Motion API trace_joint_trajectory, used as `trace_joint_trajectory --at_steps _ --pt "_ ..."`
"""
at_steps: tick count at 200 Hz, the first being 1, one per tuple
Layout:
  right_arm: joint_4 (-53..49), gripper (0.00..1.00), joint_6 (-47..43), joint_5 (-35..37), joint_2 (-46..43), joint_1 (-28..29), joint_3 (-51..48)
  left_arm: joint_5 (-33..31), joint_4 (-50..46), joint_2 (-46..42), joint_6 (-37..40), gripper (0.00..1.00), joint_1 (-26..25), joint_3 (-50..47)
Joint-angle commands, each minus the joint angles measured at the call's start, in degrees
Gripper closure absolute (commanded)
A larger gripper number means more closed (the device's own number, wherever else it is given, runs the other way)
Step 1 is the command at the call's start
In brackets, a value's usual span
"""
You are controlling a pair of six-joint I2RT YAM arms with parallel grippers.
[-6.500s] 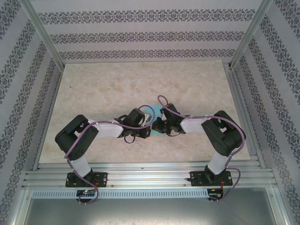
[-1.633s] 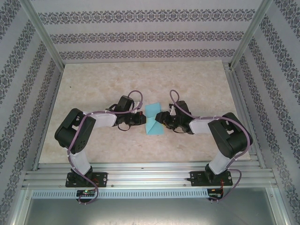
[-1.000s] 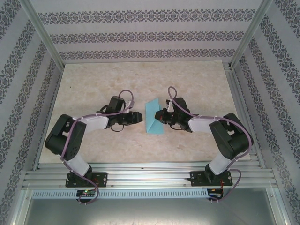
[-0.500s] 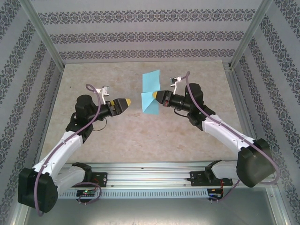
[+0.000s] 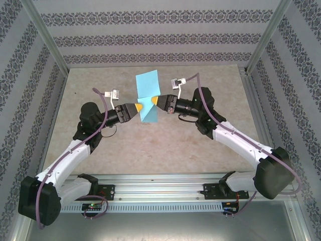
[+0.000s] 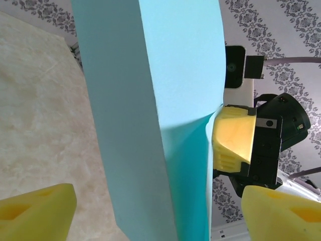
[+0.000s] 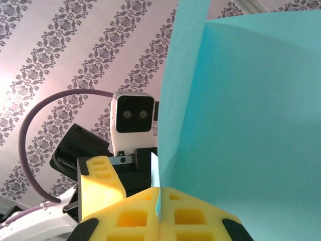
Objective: Fold a paper plane with a square sheet of paper (fold left side to right side)
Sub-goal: Turn over the paper at the center of the table.
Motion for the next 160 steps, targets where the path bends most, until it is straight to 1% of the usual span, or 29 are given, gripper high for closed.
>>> trace_joint_trajectory --at_steps 1,14,39,75,88,101,110,119,128,142,151,160 --pt "4.9 1.00 2.0 -1.6 1.1 0.8 1.7 1.8 4.2 1.3 -1.1 0.21 -1.6 1.8" --pt "4.6 0.99 2.1 -1.7 1.3 0.9 1.8 1.8 4.5 1.7 -1.1 0.29 -2.1 2.1" --pt "3.1 0.97 1.0 -1.1 1.0 0.6 1.4 1.7 4.5 1.8 -1.2 0.54 -2.2 2.5" --pt "0.8 0.93 -0.3 0.1 -0.5 -0.7 -0.1 1.2 1.5 1.7 0.6 0.82 -2.2 2.8" --pt "-1.2 0.90 -1.5 0.9 -1.8 -1.6 -0.7 0.5 -1.3 1.6 2.3 0.90 -2.2 3.1" --pt "-5.0 0.82 -3.4 2.1 -3.3 -2.6 -1.1 -1.0 -6.4 1.1 5.6 0.93 -2.5 3.9" --pt "-8.7 0.78 -5.5 3.4 -4.8 -3.5 -1.4 -3.2 -12.3 0.4 9.3 0.95 -2.8 4.9" --pt "-14.3 0.72 -8.2 5.7 -6.7 -4.5 -1.3 -6.0 -18.5 -0.3 13.7 0.96 -3.4 6.1" --pt "-20.3 0.69 -10.7 8.8 -8.7 -5.6 -1.4 -9.6 -25.8 -0.9 18.4 0.99 -4.3 7.6" --pt "-31.5 0.65 -14.9 16.9 -12.1 -7.2 -0.8 -18.3 -37.7 -1.5 25.5 1.00 -6.4 10.5" --pt "-38.8 0.64 -17.5 22.4 -13.9 -7.9 -0.1 -25.2 -44.5 -1.3 29.7 1.00 -8.3 12.4" --pt "-45.5 0.62 -19.4 29.5 -15.3 -8.5 0.6 -31.8 -50.6 -0.6 32.6 1.00 -10.3 14.1"
